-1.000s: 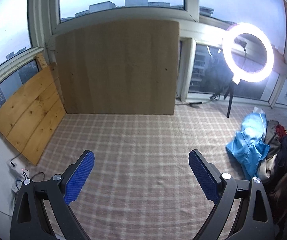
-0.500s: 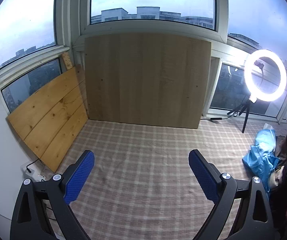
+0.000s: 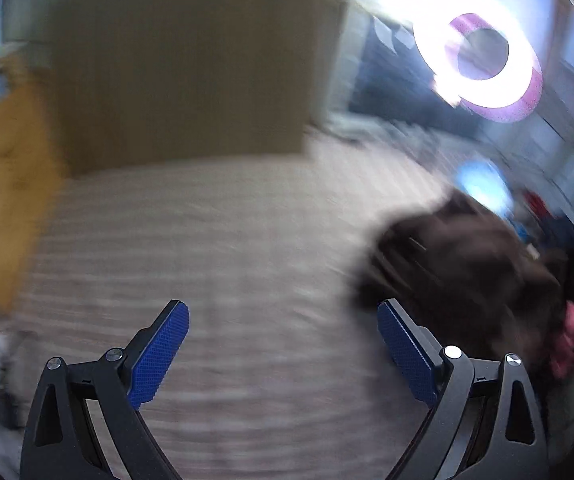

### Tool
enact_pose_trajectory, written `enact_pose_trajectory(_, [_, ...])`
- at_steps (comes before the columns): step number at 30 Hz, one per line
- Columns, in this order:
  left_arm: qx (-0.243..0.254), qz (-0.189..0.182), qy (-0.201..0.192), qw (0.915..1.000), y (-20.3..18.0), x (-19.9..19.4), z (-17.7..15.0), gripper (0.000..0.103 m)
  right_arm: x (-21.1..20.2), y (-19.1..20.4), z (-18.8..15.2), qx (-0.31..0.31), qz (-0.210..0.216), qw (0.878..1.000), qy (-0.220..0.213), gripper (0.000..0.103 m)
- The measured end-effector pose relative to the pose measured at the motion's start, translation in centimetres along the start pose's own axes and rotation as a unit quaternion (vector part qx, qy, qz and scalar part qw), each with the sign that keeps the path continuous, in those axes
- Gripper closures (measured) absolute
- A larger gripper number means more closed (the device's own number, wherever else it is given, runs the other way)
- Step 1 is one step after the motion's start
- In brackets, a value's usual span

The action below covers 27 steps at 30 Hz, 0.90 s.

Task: Fold clothes
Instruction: 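Lift the brown shirt out of the heap with the right gripper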

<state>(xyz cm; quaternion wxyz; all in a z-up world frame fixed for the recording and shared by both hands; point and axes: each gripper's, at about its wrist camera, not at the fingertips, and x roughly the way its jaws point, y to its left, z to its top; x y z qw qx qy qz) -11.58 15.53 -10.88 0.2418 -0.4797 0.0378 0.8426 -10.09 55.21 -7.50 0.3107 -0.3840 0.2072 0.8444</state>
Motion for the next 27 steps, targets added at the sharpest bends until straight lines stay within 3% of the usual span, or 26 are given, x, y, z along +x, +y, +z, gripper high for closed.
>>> enact_pose_trajectory(1, [0.014, -0.021, 0.014, 0.9996, -2.0, 1.5, -0.1, 0.008, 0.9, -1.0, -0.9, 0.005, -0.013, 1.000, 0.019, 0.049])
enact_pose_trajectory(2, [0.030, -0.036, 0.024, 0.9986, -4.0, 2.8, -0.2, 0.008, 1.0, -2.1, -2.1, 0.013, -0.028, 0.999, 0.027, 0.044])
enact_pose_trajectory(4, [0.082, -0.038, 0.034, 0.9953, -8.8, 5.8, -0.4, 0.008, 0.1, -4.7, -4.7, 0.032, -0.061, 0.997, 0.032, 0.042])
enact_pose_trajectory(6, [0.132, -0.013, 0.037, 0.9904, -13.0, 8.9, -0.3, 0.009, 0.5, -6.3, -7.0, 0.055, -0.073, 0.995, 0.050, 0.042])
enact_pose_trajectory(7, [0.152, 0.001, 0.039, 0.9876, -14.7, 10.7, -0.4, 0.020, 0.8, -7.0, -8.1, 0.067, -0.077, 0.993, 0.061, 0.042])
enact_pose_trajectory(10, [0.165, 0.015, 0.066, 0.9839, -16.4, 14.1, 0.0, 0.075, 3.7, -7.9, -11.1, 0.093, -0.068, 0.988, 0.098, 0.042])
enact_pose_trajectory(11, [0.161, 0.008, 0.073, 0.9842, -16.5, 14.8, 0.2, 0.085, 4.8, -8.0, -12.0, 0.098, -0.066, 0.987, 0.109, 0.042])
enact_pose_trajectory(16, [0.113, -0.071, 0.046, 0.9900, -13.1, 12.5, 1.5, 0.093, 10.9, -8.2, -13.8, 0.123, -0.029, 0.980, 0.153, 0.042])
enact_pose_trajectory(17, [0.102, -0.080, 0.036, 0.9908, -12.3, 11.6, 1.8, 0.093, 12.1, -7.9, -13.8, 0.123, -0.020, 0.980, 0.157, 0.046])
enact_pose_trajectory(18, [0.095, -0.082, 0.028, 0.9917, -11.3, 10.7, 2.2, 0.093, 12.9, -7.2, -13.6, 0.111, -0.016, 0.981, 0.156, 0.079])
enact_pose_trajectory(19, [0.089, -0.080, 0.020, 0.9926, -10.4, 9.8, 2.5, 0.094, 13.0, -6.5, -13.2, 0.094, -0.018, 0.984, 0.148, 0.097])
enact_pose_trajectory(21, [0.073, -0.085, 0.005, 0.9936, -8.5, 7.8, 3.4, 0.094, 12.1, -5.1, -11.9, 0.066, -0.018, 0.990, 0.120, 0.097])
enact_pose_trajectory(24, [0.057, -0.085, -0.025, 0.9945, -6.0, 4.6, 5.2, 0.095, 7.2, -3.0, -8.1, 0.039, 0.014, 0.998, 0.037, 0.097])
enact_pose_trajectory(27, [0.054, -0.084, -0.065, 0.9929, -4.3, 1.1, 7.1, 0.096, 1.6, -1.6, -3.2, 0.036, 0.060, 0.997, -0.038, 0.097])
